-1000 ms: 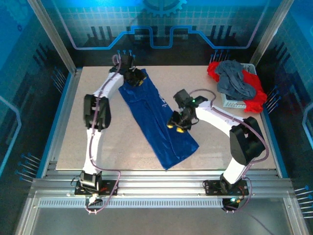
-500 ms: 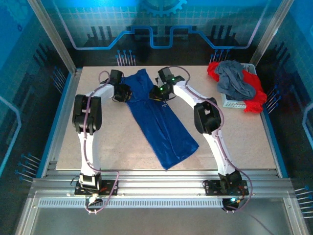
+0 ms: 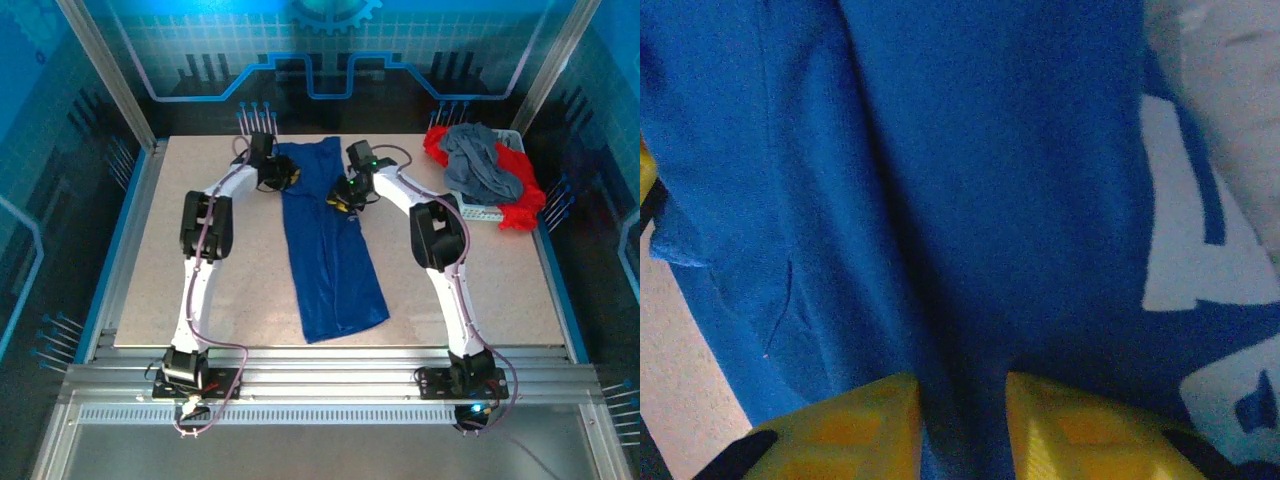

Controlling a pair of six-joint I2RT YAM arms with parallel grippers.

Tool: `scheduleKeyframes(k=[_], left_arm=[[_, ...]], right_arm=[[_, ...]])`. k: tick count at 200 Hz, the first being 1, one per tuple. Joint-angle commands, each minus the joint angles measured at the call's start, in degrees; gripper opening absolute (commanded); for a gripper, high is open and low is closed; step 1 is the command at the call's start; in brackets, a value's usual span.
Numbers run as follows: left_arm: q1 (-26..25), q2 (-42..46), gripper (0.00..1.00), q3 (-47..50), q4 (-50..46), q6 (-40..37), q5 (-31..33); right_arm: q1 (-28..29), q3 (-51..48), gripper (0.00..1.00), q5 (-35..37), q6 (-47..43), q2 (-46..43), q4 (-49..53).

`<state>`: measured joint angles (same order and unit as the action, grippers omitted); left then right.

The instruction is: Fold and stack the t-shirts

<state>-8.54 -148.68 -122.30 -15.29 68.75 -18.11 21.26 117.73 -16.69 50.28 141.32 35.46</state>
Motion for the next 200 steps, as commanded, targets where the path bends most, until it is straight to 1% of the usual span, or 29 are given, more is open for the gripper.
scheduleKeyframes(k=[1, 16, 35, 48, 70, 86, 99, 114, 129, 139, 154, 181, 200], left_arm=[[-2.0, -7.3, 0.16, -5.7, -3.4, 2.8, -1.8], [-2.6, -10.0, 0.16, -10.0, -3.1, 4.2, -2.1], [-2.9, -12.7, 0.20, -13.7, -0.3, 6.4, -2.4], [-2.9, -14.5, 0.20, -16.1, 2.4, 8.6, -3.3], [-2.9, -16.3, 0.23, -20.6, 2.8, 9.8, -5.2], [-2.8, -12.8, 0.27, -19.1, 2.4, 7.6, -4.2], [-2.6, -8.1, 0.36, -16.0, 3.4, 6.6, -3.1], [-2.2, -1.9, 0.43, -12.4, 2.5, 3.8, -1.1], [-2.0, 4.5, 0.49, -8.3, 0.6, 0.6, 0.5], [-1.9, 8.8, 0.51, -5.3, -1.8, -2.0, 0.9], [-2.0, 16.4, 0.51, 2.2, -5.4, -5.4, 0.5], [-2.4, 32.4, 0.49, 27.5, -9.0, -9.2, -1.7], [-4.0, 44.3, 0.48, 45.2, -13.0, -13.3, -3.4]], right_arm=[[-2.3, -2.4, 0.30, 4.4, 3.7, -0.2, 3.9], [-3.5, -2.2, 0.30, 5.5, 4.3, 0.0, 4.8], [-4.9, -2.0, 0.30, 4.7, 5.5, 0.5, 5.1], [-5.2, -1.3, 0.30, 4.1, 5.4, 0.9, 4.8], [-5.2, 0.5, 0.32, 3.6, 4.1, 0.8, 4.5], [-4.9, 1.0, 0.35, 4.5, 1.9, -1.4, 3.7], [-4.8, 0.7, 0.38, 4.6, 0.3, -4.1, 1.9], [-4.7, 0.4, 0.43, 4.5, -1.8, -7.6, 0.4], [-4.5, -2.1, 0.46, 4.4, -3.6, -12.4, -1.0], [-4.5, -4.6, 0.47, 4.3, -3.9, -15.1, -1.4], [-4.5, -12.1, 0.47, 4.8, -3.7, -21.3, -2.3], [-4.5, -30.6, 0.47, 5.2, 0.2, -34.1, -2.7], [-3.9, -43.9, 0.48, 4.1, 2.0, -43.4, -2.1]])
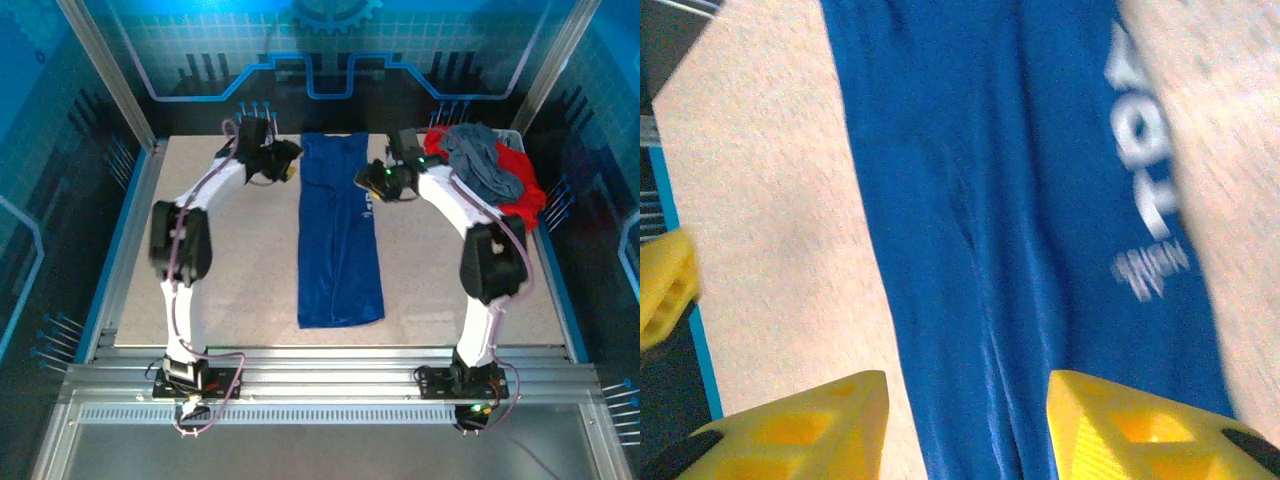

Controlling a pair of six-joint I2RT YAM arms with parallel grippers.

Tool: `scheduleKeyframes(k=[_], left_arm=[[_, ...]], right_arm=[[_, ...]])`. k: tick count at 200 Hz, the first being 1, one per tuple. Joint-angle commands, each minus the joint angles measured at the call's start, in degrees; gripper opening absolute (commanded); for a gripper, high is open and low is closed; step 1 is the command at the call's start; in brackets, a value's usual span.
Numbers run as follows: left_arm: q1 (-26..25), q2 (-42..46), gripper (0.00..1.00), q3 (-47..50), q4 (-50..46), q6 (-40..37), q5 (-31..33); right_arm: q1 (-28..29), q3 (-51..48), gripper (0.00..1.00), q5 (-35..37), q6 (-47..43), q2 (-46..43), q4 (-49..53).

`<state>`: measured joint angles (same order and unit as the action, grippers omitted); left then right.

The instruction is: Fold and stack the t-shirts

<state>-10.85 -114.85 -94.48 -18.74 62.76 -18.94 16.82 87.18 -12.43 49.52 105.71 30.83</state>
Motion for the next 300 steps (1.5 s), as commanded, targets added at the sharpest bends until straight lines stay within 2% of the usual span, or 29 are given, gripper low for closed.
scheduleKeyframes(k=[1, 40, 57, 75, 127, 170, 202, 225, 266, 278, 300], left_arm=[[-1.8, 11.1, 0.48, 18.1, -9.7, -7.5, -2.7], [-8.6, 29.1, 0.51, 46.8, -11.3, -11.2, -12.6], [-11.7, 33.9, 0.52, 55.9, -5.5, -6.8, -16.2], [-14.9, 36.0, 0.52, 60.6, -1.6, -2.9, -16.1], [-19.5, 32.1, 0.46, 63.7, 6.5, 0.7, -14.8], [-20.8, 29.1, 0.32, 63.4, 8.1, 0.4, -13.2], [-20.9, 27.9, 0.24, 63.1, 10.8, 1.6, -12.4], [-20.9, 27.2, 0.18, 62.3, 11.6, 2.0, -11.6], [-21.1, 29.1, 0.04, 62.2, 9.5, 1.6, -10.2], [-21.1, 30.3, 0.01, 62.4, 8.1, 1.1, -9.8], [-21.1, 32.1, 0.00, 63.0, 6.7, 1.0, -9.6]], right_arm=[[0.6, -14.0, 0.48, -0.2, 2.8, -8.2, 2.7], [4.1, -34.3, 0.52, -4.4, 2.7, -23.6, 4.5], [5.3, -41.0, 0.54, -5.8, 1.7, -27.1, 4.3], [5.6, -46.4, 0.54, -7.1, 1.0, -29.3, 2.8], [6.2, -52.3, 0.54, -9.6, 0.5, -27.6, -1.8], [8.8, -51.9, 0.50, -9.7, 2.2, -25.6, -4.5], [11.2, -51.1, 0.39, -9.8, 3.9, -23.3, -6.1], [12.7, -50.8, 0.35, -9.0, 4.9, -22.9, -5.5], [13.4, -51.2, 0.23, -7.8, 6.1, -23.6, -5.1], [13.5, -51.1, 0.23, -8.0, 6.9, -23.9, -5.6], [14.3, -50.5, 0.29, -8.2, 8.2, -24.5, -5.6]])
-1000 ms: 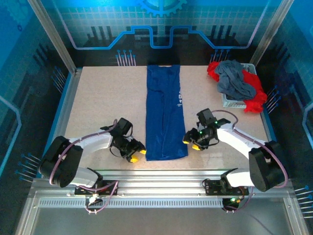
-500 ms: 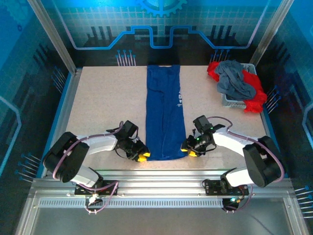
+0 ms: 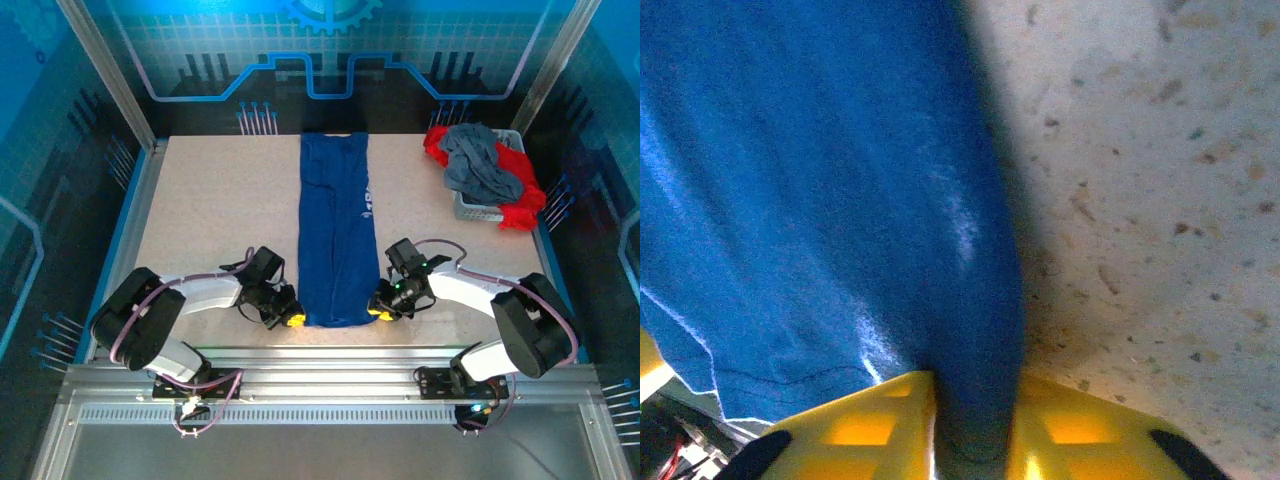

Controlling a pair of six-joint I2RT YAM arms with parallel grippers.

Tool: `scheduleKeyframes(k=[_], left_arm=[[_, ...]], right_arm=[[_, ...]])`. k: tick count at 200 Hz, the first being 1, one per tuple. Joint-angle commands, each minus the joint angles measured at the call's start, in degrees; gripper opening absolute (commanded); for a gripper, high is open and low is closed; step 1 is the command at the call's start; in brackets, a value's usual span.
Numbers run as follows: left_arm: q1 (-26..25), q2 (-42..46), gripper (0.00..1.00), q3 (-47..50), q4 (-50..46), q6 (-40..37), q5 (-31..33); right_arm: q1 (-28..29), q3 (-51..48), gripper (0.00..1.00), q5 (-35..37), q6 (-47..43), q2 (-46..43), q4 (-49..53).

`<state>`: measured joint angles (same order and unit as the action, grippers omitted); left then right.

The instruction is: Fold and stack the t-shirts

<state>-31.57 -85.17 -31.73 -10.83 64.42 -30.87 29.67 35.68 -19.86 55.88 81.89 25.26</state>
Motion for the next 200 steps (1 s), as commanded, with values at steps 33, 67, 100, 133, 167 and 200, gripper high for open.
scheduleKeyframes(k=[33, 67, 100, 133, 167, 200], left_arm=[[-0.4, 4.2, 0.00, 1.2, -2.2, -0.7, 2.9], [-0.7, 6.4, 0.00, 1.4, -6.8, -2.4, 2.6], [-2.5, 8.0, 0.00, 2.4, -10.3, -3.4, 0.8], [-6.7, 10.8, 0.00, 2.6, -11.0, -2.1, -0.1], [-7.5, 15.5, 0.00, 2.5, -11.4, -0.1, 1.3], [-6.5, 17.3, 0.00, -1.7, -10.9, 0.8, 4.8]], right_arm=[[1.8, 0.9, 0.13, 1.5, 2.7, -0.8, 2.1], [1.9, 0.0, 0.00, 3.7, 4.1, -3.2, 6.5], [3.6, -1.3, 0.00, 1.5, 5.7, -5.8, 10.8], [6.9, -3.5, 0.00, -0.8, 9.6, -10.1, 12.7], [6.8, -4.0, 0.00, 0.3, 12.2, -14.9, 15.0], [4.9, 0.6, 0.00, 1.0, 12.6, -15.7, 17.2]])
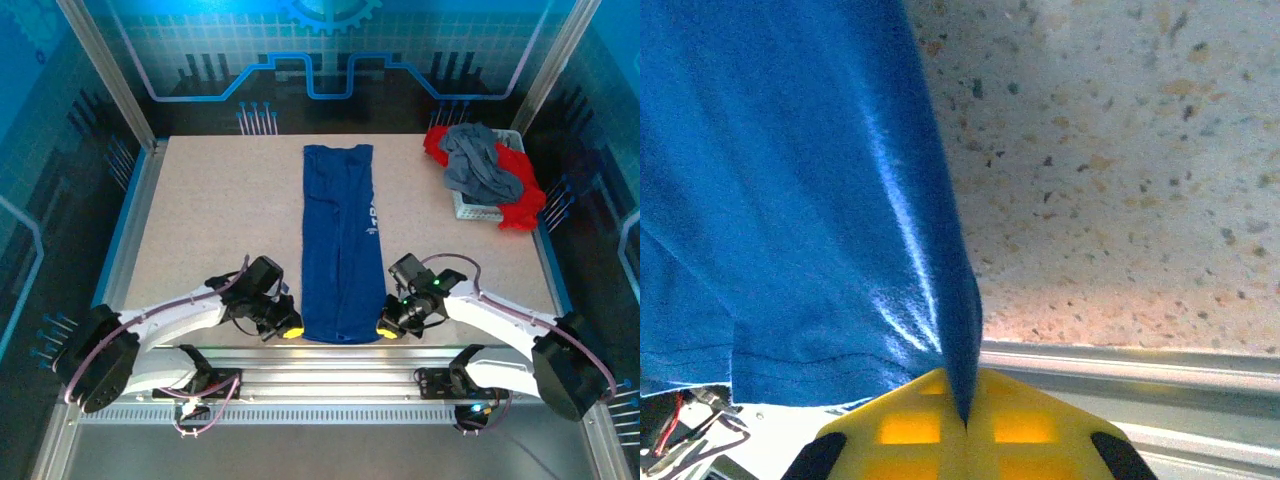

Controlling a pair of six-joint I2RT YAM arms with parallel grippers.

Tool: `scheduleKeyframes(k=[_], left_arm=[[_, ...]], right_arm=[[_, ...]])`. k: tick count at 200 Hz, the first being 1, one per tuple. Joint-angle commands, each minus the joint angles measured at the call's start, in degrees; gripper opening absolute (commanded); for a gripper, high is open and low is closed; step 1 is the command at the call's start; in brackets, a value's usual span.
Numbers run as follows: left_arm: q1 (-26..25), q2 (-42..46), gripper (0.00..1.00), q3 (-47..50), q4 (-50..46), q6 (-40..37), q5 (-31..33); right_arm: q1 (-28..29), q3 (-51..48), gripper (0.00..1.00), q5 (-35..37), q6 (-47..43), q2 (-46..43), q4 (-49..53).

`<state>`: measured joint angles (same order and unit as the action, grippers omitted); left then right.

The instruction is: Fold and stack the t-shirts

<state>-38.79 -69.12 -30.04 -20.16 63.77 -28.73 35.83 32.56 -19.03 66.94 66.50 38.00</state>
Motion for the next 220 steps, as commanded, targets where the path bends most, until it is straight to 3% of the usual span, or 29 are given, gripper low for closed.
scheduleKeyframes(k=[1, 51, 118, 168, 175, 186, 203, 220], left_arm=[[0.9, 1.3, 0.00, -3.6, -1.5, 1.5, 2.8], [9.9, -4.5, 0.00, -11.3, 4.3, 2.3, 3.6], [18.9, -24.9, 0.00, -36.0, 0.0, -6.1, 2.9], [22.4, -39.9, 0.00, -47.7, -0.7, -9.9, 1.5], [22.8, -41.8, 0.04, -48.9, -0.3, -9.9, 1.0], [23.2, -43.7, 0.24, -50.0, 0.9, -9.5, 0.7], [23.4, -43.6, 0.39, -50.6, 1.7, -9.5, 0.7], [23.4, -39.5, 0.51, -48.4, 0.7, -10.5, 2.6]], right_arm=[[-1.5, 4.0, 0.00, 0.3, 1.4, -0.3, 4.6], [-9.4, 21.5, 0.00, 2.1, -7.5, 10.2, 9.5], [-17.6, 45.5, 0.00, 2.9, -15.0, 31.1, 11.9], [-20.2, 61.7, 0.00, 2.5, -15.7, 49.6, 11.8], [-20.4, 63.3, 0.07, 2.3, -16.0, 51.4, 11.2], [-20.5, 65.3, 0.20, 2.9, -16.6, 53.1, 10.6], [-20.8, 67.5, 0.46, 5.2, -18.1, 53.4, 11.2], [-21.2, 64.9, 0.56, 6.1, -18.9, 49.5, 9.4]])
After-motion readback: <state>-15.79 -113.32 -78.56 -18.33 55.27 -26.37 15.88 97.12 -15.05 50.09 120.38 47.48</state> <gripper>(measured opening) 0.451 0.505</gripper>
